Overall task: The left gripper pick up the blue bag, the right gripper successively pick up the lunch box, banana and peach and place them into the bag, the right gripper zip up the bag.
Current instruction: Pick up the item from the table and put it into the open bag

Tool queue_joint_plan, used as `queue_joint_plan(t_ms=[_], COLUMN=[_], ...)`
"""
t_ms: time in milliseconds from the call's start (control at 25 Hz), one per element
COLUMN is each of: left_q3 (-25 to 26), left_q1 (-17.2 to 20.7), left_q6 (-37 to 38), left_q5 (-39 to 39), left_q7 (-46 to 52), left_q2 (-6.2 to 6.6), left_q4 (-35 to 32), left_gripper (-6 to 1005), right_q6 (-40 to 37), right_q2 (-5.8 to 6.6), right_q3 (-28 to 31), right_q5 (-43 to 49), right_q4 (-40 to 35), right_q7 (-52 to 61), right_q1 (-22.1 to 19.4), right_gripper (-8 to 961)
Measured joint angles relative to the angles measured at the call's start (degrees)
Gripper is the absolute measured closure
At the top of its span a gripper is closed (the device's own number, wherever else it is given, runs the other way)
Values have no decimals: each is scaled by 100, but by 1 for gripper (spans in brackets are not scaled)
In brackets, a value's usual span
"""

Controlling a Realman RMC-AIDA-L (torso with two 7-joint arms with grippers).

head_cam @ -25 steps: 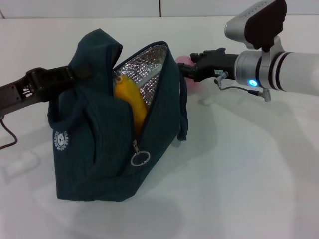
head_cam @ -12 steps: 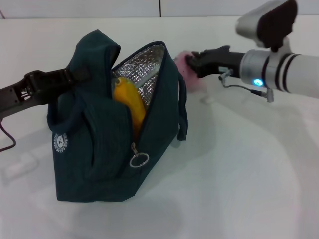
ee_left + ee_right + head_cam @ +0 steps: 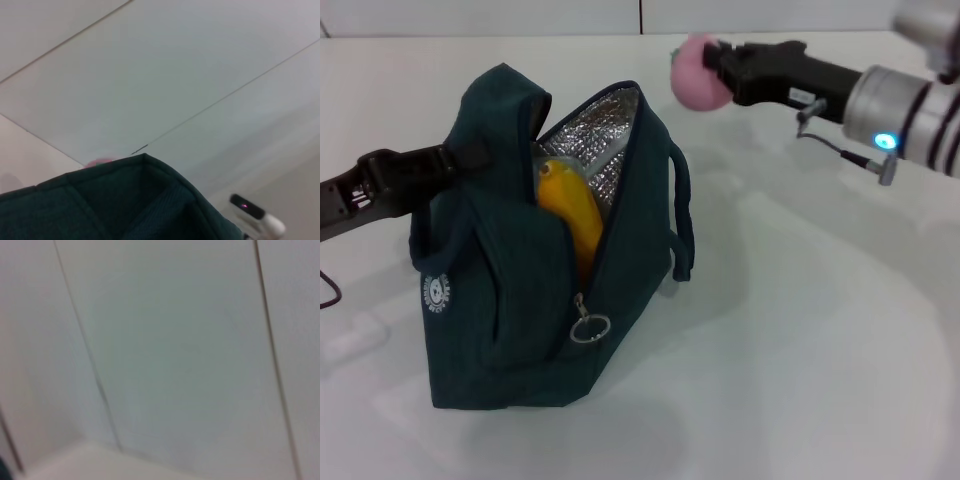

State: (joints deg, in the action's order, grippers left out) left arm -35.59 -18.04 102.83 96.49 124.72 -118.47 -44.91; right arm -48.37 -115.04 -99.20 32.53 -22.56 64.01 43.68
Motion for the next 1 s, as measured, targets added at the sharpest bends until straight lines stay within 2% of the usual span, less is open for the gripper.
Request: queue_joint_plan(t_ms=[240, 480, 760, 1000], left_q3=[0, 0, 0, 0], left_q1=[12, 11, 18, 20], left_q6=[35, 71, 71, 71], left_q5=[-1, -5, -8, -9], left_q7=[0, -21, -37, -42], left_q2=[0, 0, -24, -41], left_q4=[0, 0, 0, 0], left_gripper=[953, 953, 953, 953], right_q6=[-1601, -2551, -2577, -2097], right_q2=[46, 21, -91, -116], right_q3=[420, 420, 345, 31], right_q5=[13, 388, 977, 1003], right_q4=[-473, -586, -678, -655], right_q7=[-322, -300, -207, -88], right_q1=[-513, -458, -359, -264], right_gripper=[915, 916, 892, 872])
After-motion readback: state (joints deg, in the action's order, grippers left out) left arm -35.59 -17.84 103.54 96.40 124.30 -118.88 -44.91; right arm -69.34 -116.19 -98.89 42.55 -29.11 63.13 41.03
